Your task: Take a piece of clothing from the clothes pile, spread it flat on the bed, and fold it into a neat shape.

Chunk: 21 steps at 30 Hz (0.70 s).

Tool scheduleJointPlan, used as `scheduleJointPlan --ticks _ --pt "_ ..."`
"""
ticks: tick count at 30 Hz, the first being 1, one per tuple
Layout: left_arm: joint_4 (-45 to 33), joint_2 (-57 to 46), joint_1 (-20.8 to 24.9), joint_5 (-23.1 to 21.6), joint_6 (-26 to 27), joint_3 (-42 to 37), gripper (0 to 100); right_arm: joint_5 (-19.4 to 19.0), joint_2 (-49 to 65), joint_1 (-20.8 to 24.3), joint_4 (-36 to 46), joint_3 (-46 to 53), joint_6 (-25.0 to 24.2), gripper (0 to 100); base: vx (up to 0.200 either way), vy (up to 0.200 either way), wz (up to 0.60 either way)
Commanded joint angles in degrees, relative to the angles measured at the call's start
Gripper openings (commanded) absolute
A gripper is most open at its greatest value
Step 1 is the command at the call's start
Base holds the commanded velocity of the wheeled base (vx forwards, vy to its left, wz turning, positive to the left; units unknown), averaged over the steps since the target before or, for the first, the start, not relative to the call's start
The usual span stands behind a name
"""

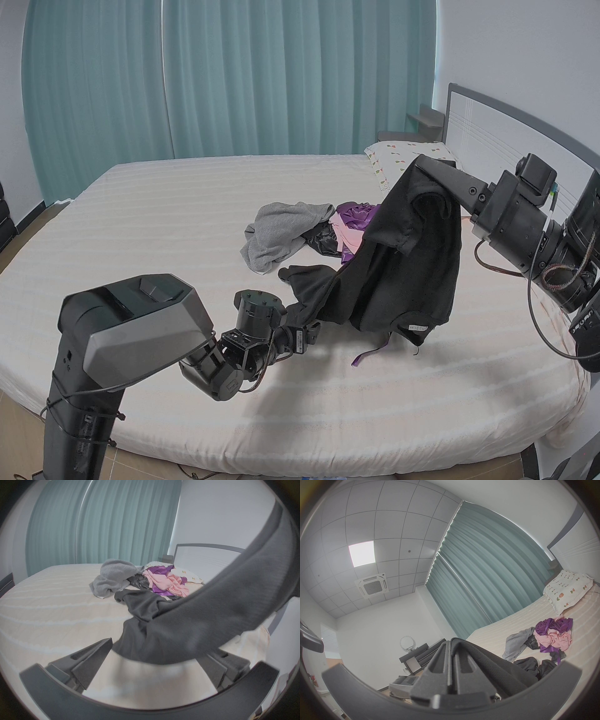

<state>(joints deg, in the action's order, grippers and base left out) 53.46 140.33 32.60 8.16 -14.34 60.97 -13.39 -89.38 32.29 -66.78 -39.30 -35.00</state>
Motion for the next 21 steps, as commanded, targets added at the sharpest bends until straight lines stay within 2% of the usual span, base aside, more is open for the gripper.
scheduleJointPlan --ticks 1,2,3,8,14,19,21 --pt "0.2 8.4 -1.1 2.2 -0.3 9.8 100 0.1 0.3 0.1 0.0 0.0 -0.1 0 0.000 0.000 0.00" --pt "0.2 8.6 -1.2 2.3 -0.3 10.0 100 0.1 0.3 0.0 -0.1 0.1 -0.1 0 0.000 0.000 0.00" --pt "0.2 8.6 -1.2 2.3 -0.3 10.0 0 0.1 0.3 0.0 -0.1 0.1 -0.1 0 0.000 0.000 0.00" --pt "-0.5 5.7 -1.9 2.1 -4.4 7.9 0 -0.1 0.2 -1.8 0.1 0.5 -0.1 0 0.000 0.000 0.00" --pt "-0.5 -4.8 -5.9 0.7 -7.5 2.2 0 0.0 -2.6 -5.0 0.1 0.8 -0.1 0 0.000 0.000 0.00" --pt "-6.5 -16.0 -5.0 1.2 -12.4 -8.2 0 -0.1 -5.3 -7.3 0.0 2.1 -0.2 0 0.000 0.000 0.00" --pt "-7.6 -20.4 -4.0 1.2 -16.3 -11.3 0 -0.1 -6.9 -7.4 0.0 2.7 -0.2 0 0.000 0.000 0.00"
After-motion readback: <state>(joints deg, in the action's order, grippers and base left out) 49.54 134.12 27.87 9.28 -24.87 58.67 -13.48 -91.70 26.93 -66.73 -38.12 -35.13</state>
